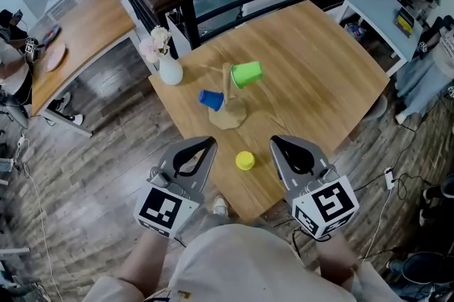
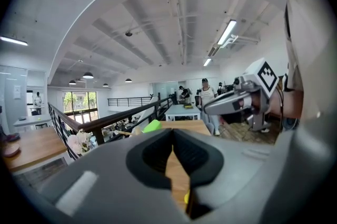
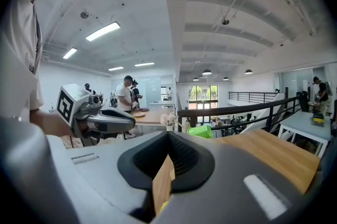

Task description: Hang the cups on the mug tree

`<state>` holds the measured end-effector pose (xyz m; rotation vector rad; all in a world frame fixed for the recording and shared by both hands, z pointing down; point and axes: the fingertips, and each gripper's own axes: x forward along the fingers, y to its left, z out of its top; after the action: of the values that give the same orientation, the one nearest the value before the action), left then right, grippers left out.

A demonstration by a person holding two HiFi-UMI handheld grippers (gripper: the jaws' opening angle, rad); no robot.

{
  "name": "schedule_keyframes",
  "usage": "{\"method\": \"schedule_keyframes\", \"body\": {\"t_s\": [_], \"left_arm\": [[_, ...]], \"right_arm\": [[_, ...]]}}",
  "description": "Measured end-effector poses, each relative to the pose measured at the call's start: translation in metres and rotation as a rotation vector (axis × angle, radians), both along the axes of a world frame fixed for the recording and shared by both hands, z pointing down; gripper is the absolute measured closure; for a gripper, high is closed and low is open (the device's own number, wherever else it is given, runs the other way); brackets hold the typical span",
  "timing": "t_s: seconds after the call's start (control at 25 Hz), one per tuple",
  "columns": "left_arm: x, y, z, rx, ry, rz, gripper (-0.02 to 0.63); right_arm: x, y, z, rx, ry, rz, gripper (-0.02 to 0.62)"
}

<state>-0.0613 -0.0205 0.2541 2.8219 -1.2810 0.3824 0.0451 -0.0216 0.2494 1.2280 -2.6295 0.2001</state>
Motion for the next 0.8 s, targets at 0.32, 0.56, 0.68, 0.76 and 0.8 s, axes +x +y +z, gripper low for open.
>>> {"method": "schedule_keyframes", "body": {"t_s": [0.32, 0.56, 0.68, 0.76, 0.8], "left_arm": [[-0.006, -0.014, -0.007, 0.018, -0.014, -0.02, 0.604], [-0.001, -0.029, -0.004, 0.008, -0.013, -0.019, 0.603], [0.004, -0.033, 0.004, -0.003, -0.016, -0.007, 0.603], [0.005, -0.036, 0.01, -0.011, -0.016, -0.008, 0.604], [0.005, -0.038, 0.013, -0.014, -0.018, -0.009, 0.604]], "right_arm": [[0.004, -0.007, -0.005, -0.01, -0.106, 0.004, 0.588], [0.004, -0.025, -0.005, -0.028, -0.163, 0.005, 0.464], [0.007, -0.03, 0.004, -0.03, -0.123, 0.024, 0.44], [0.006, -0.032, 0.014, -0.043, -0.103, 0.023, 0.43], [0.004, -0.033, 0.02, -0.049, -0.089, 0.018, 0.422]]}}
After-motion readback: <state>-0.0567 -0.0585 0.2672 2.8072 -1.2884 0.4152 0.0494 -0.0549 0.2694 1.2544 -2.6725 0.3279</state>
